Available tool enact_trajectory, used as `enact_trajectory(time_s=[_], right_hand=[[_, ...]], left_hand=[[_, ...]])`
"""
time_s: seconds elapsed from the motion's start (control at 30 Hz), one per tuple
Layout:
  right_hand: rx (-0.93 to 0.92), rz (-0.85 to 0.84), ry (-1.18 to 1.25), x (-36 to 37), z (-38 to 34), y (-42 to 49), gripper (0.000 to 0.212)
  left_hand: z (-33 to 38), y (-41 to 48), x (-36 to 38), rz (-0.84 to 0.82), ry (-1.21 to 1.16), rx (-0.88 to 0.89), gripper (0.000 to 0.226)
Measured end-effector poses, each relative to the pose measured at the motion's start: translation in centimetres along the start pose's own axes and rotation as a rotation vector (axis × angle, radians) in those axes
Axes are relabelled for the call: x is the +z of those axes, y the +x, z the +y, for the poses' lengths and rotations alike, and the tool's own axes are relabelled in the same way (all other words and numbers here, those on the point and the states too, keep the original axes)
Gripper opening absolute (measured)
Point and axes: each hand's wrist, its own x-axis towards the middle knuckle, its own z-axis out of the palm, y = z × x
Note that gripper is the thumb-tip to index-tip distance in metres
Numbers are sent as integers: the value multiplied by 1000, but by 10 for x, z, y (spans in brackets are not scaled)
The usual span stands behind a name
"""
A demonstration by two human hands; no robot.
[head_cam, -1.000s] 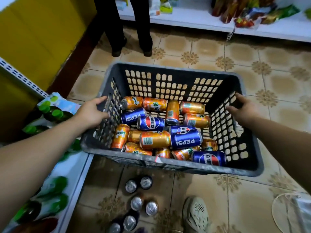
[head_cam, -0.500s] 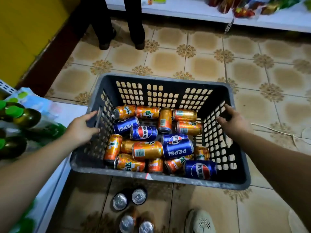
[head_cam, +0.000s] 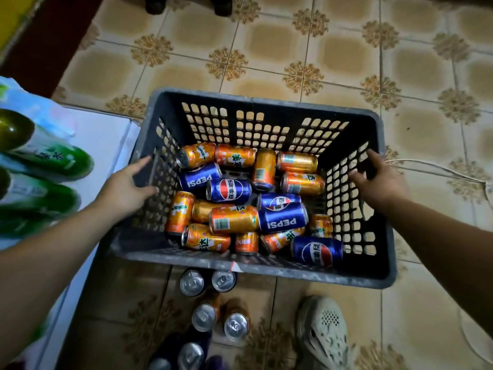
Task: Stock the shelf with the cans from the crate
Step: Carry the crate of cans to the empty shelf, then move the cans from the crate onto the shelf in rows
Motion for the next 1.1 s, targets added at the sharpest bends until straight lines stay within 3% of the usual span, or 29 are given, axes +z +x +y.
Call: enact_trajectory(time_s=[0.23,0.37,0.5,0.6,0.67,0.73,0.8,0.97,1.1], right_hand=[[59,-3,-215,4,-14,-12,83],[-22,9,-416,14,-18,-32,88],[-131,19,-468,19,-26,-51,85],[-242,-48,-451,36,-42,-70,82],[-259,-226,-322,55,-57,-80,82],[-254,-431,-201,77,-70,-86,81],[-316,-548,-241,99,-81,-86,79],[-543,-572,-578,140,-95,-74,80],[-599,-583,-569,157,-100,-67,83]], left_hand=[[1,-6,2,-13,86,30,76],[-6,-13,2,-4,112,60,83],[-3,-36,6,36,236,65,84],[9,-56,15,107,437,242,75],[17,-61,26,13,475,318,71],[28,-59,40,-186,428,263,69],[37,-52,53,-359,414,197,67],[33,-30,80,-556,469,119,68],[27,-20,97,-610,393,104,73]])
